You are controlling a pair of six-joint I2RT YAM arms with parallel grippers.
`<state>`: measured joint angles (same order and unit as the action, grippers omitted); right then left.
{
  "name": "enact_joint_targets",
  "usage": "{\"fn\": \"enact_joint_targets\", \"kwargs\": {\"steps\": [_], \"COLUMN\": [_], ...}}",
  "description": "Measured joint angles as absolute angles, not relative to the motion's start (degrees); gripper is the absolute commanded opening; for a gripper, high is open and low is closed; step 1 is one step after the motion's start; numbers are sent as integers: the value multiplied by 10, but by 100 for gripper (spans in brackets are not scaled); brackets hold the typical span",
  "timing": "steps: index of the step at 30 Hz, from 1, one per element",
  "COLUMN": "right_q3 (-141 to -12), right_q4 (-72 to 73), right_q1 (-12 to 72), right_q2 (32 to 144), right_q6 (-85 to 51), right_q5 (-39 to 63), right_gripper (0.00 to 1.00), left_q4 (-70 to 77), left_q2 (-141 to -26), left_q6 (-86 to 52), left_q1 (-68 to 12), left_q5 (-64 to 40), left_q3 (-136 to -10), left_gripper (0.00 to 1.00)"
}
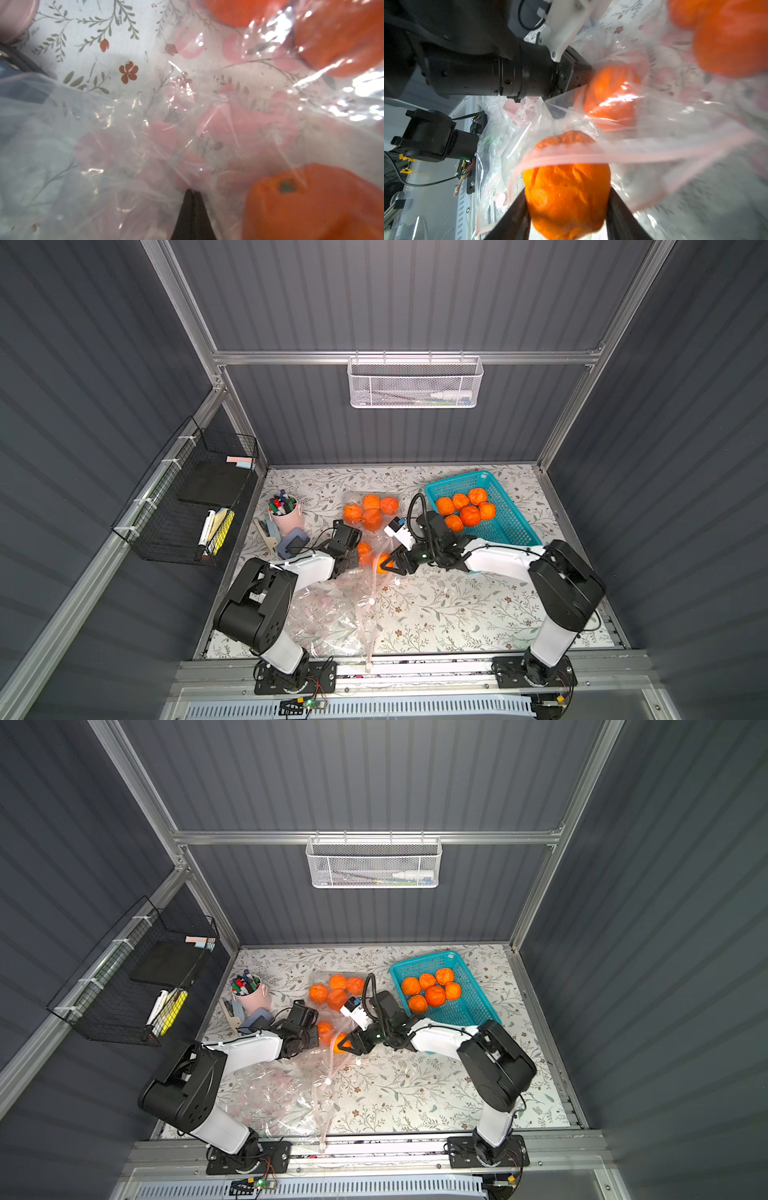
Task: Open the zip-top bag and take out the orange
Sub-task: Pick up the orange from the zipper food storage bag, then place the orange in the basket.
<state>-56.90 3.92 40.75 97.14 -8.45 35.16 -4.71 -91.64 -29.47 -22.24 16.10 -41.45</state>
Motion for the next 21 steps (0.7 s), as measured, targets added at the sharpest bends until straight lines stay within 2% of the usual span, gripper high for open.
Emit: {"fn": "enact_joint_targets", "kwargs": {"steps": [5,12,17,21], "right_q3": [-563,-564,-569,-553], "right_q4": [-51,-159,-232,-254], "right_q1": [342,275,189,143], "right_q2": [881,756,752,767], "right_q6": [-83,-82,-104,-127], "right_q5": [315,171,88,70], "right_gripper": [29,30,33,34], "left_q4": [-47,-47,-47,-47], "left_q2": [-916,-916,-916,-916], "left_q6": [-295,-295,-295,-295], "left_q1": [-222,-222,-222,-222], "left_q5": [161,161,161,161], "left_q3": [-415,-415,-415,-415], "left_gripper": [0,0,0,0]}}
